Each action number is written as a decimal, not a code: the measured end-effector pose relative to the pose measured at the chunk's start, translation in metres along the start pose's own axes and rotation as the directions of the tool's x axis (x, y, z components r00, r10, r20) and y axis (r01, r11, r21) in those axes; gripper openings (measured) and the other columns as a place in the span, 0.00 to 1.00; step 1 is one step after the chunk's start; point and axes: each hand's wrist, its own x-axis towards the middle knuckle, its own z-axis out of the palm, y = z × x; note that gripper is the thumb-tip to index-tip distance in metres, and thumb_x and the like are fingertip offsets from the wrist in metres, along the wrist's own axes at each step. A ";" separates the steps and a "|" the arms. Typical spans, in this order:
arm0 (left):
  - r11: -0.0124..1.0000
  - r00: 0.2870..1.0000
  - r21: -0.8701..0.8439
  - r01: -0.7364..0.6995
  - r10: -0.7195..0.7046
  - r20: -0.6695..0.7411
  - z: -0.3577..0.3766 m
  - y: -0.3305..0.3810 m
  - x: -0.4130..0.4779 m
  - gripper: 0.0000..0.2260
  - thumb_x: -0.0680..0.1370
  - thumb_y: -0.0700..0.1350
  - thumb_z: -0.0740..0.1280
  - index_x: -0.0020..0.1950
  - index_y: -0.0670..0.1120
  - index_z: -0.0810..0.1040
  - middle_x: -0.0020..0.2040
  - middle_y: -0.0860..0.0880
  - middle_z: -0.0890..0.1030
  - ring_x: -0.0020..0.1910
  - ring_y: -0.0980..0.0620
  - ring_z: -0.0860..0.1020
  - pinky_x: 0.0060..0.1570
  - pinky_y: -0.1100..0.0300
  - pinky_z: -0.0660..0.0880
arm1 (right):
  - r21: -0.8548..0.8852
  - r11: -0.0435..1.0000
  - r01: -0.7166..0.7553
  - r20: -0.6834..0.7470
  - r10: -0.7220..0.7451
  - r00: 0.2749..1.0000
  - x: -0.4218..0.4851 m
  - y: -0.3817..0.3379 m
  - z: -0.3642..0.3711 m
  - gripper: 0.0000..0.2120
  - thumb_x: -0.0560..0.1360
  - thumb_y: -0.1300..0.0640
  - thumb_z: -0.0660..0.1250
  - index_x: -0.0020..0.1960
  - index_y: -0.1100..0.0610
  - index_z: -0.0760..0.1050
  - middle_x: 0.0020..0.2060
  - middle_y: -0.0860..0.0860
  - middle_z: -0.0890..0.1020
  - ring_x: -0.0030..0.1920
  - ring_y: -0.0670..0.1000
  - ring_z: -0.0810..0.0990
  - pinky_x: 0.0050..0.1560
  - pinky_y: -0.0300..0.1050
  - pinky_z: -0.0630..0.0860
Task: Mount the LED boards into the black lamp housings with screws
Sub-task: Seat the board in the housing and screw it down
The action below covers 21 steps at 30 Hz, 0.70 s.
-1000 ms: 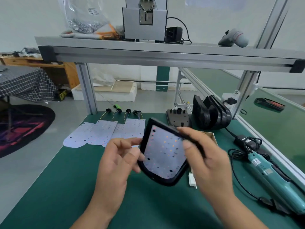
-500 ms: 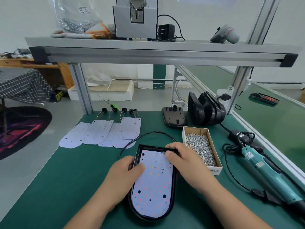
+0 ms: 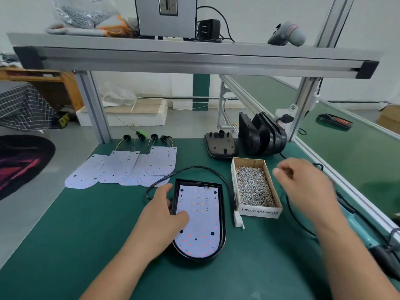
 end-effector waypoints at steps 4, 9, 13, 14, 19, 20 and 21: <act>0.999 1.000 -0.048 -0.014 0.015 0.025 0.002 0.001 -0.002 0.38 0.71 0.50 0.69 0.80 0.59 0.62 0.45 0.69 0.82 0.41 0.63 0.83 0.42 0.60 0.75 | -0.284 0.940 -0.188 0.064 0.214 0.975 -0.011 0.060 -0.030 0.21 0.79 0.38 0.67 0.65 0.49 0.78 0.56 0.53 0.78 0.57 0.60 0.79 0.50 0.54 0.77; 0.997 0.999 -0.064 -0.036 0.035 -0.015 0.012 -0.002 -0.004 0.30 0.76 0.46 0.68 0.76 0.63 0.65 0.44 0.65 0.84 0.41 0.61 0.83 0.42 0.59 0.75 | -0.450 0.871 -0.200 0.245 0.335 0.910 -0.033 0.095 -0.034 0.25 0.76 0.32 0.69 0.61 0.47 0.68 0.43 0.47 0.78 0.43 0.57 0.79 0.42 0.49 0.76; 0.998 0.998 -0.020 -0.060 0.059 -0.035 0.014 0.005 -0.012 0.29 0.79 0.47 0.66 0.78 0.63 0.64 0.51 0.62 0.85 0.48 0.62 0.82 0.50 0.58 0.78 | -0.395 0.899 -0.191 0.280 0.315 0.907 -0.031 0.098 -0.033 0.30 0.74 0.38 0.75 0.70 0.48 0.69 0.48 0.50 0.83 0.48 0.58 0.81 0.47 0.50 0.77; 0.997 0.996 0.013 -0.072 0.072 -0.042 0.014 0.007 -0.014 0.29 0.79 0.48 0.66 0.79 0.62 0.63 0.57 0.61 0.84 0.54 0.61 0.81 0.56 0.55 0.79 | -0.384 0.901 -0.201 0.290 0.324 0.900 -0.029 0.100 -0.035 0.34 0.73 0.38 0.76 0.72 0.50 0.70 0.52 0.52 0.84 0.50 0.58 0.82 0.48 0.50 0.76; 0.978 0.995 0.190 -0.084 0.092 -0.036 0.003 0.012 -0.018 0.30 0.76 0.60 0.64 0.78 0.67 0.60 0.61 0.56 0.82 0.59 0.50 0.81 0.61 0.47 0.78 | -0.390 0.896 -0.212 0.245 0.323 0.914 -0.030 0.113 -0.046 0.21 0.70 0.35 0.77 0.50 0.50 0.76 0.39 0.46 0.83 0.38 0.51 0.80 0.40 0.47 0.76; 0.977 0.994 0.194 -0.091 0.100 -0.038 0.002 0.012 -0.020 0.29 0.76 0.62 0.64 0.76 0.68 0.61 0.55 0.58 0.82 0.56 0.52 0.81 0.59 0.48 0.79 | -0.269 0.930 -0.249 0.224 0.312 0.924 -0.031 0.118 -0.049 0.19 0.70 0.37 0.78 0.45 0.51 0.76 0.34 0.47 0.82 0.35 0.52 0.80 0.38 0.48 0.77; 0.975 0.994 0.203 -0.089 0.101 -0.049 0.002 0.012 -0.020 0.32 0.76 0.63 0.65 0.79 0.68 0.58 0.51 0.57 0.81 0.54 0.53 0.81 0.56 0.50 0.79 | -0.087 0.954 -0.287 0.209 0.300 0.931 -0.033 0.120 -0.054 0.18 0.71 0.39 0.78 0.43 0.52 0.77 0.31 0.51 0.83 0.32 0.55 0.81 0.39 0.49 0.78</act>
